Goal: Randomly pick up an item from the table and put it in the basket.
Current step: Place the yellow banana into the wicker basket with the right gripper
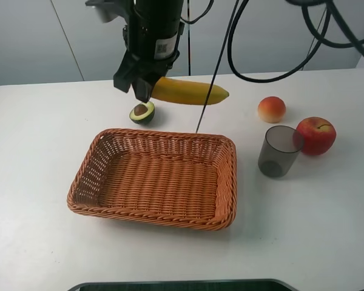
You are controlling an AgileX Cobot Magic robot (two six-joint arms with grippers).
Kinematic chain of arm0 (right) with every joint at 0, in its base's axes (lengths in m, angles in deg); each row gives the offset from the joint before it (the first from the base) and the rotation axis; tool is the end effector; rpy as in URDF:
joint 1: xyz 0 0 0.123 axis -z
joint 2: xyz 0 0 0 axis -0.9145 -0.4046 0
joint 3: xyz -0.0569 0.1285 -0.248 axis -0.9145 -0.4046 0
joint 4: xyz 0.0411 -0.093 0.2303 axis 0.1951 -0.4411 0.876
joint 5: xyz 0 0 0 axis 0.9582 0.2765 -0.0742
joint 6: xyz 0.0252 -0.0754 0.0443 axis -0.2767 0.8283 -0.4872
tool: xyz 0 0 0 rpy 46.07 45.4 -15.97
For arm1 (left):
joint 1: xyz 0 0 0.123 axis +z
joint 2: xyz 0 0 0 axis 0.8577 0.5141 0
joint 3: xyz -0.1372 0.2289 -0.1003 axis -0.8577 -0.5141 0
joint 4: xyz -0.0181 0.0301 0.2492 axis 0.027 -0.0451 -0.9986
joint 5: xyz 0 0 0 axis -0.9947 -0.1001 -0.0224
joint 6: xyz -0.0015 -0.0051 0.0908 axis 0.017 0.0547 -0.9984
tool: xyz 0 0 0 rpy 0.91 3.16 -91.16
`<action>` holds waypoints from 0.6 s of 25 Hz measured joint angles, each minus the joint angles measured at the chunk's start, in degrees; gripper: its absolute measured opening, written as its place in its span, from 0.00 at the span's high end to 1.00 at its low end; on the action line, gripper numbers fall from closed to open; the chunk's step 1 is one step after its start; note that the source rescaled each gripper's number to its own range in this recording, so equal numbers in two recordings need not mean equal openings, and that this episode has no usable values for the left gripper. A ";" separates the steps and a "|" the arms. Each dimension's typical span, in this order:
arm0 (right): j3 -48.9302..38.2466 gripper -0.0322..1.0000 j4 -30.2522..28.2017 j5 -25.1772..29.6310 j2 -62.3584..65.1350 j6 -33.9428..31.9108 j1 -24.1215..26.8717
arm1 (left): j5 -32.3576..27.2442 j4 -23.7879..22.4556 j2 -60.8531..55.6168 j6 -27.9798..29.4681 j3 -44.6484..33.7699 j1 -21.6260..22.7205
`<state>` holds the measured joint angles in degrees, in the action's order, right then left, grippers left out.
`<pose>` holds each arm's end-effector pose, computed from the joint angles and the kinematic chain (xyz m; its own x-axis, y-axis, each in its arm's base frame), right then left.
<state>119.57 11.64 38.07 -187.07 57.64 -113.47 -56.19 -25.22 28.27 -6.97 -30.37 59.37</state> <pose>0.2970 0.3283 0.2576 -0.4224 -0.8755 -0.2349 -0.8980 0.4394 -0.0229 -0.0075 -0.0001 0.2785 -0.4628 -0.0024 -0.8864 -0.0053 1.0000 0.0000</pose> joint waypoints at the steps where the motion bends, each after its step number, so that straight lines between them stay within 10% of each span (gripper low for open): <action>1: -0.75 0.93 -0.15 0.00 0.00 0.31 -0.70 | 0.00 0.00 0.00 0.00 0.00 0.00; 15: -22.69 0.93 -1.11 -7.74 2.93 1.42 -7.52 | 0.00 0.00 0.00 0.00 0.00 0.00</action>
<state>96.88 10.53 30.33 -184.14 59.06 -120.99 -56.19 -25.22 28.27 -6.97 -30.37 59.37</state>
